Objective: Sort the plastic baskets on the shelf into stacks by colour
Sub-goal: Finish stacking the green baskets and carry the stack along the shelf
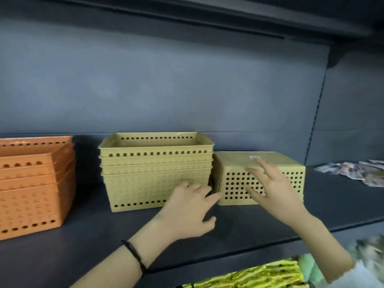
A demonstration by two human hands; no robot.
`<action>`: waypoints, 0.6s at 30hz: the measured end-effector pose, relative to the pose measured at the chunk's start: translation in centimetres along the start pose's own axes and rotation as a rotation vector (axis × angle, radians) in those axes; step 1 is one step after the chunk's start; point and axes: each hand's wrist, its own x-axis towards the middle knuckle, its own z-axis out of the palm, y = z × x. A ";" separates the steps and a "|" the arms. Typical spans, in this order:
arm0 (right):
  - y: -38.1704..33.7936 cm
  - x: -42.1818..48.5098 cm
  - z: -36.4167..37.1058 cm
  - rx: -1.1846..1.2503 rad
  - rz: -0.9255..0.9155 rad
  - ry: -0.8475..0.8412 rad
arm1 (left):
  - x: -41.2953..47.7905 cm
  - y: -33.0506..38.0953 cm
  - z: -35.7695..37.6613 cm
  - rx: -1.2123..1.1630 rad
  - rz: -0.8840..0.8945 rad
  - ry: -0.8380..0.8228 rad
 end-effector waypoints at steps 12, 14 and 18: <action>12.5 -0.6 2.5 0.331 0.357 -0.078 | 9.2 5.3 6.0 -0.470 -0.505 -0.089; 13.1 -0.7 2.9 0.402 0.337 -0.020 | 9.6 5.5 6.1 -0.636 -0.503 -0.050; 13.8 0.4 1.4 0.552 0.396 0.177 | 10.3 4.6 5.1 -0.825 -0.483 0.087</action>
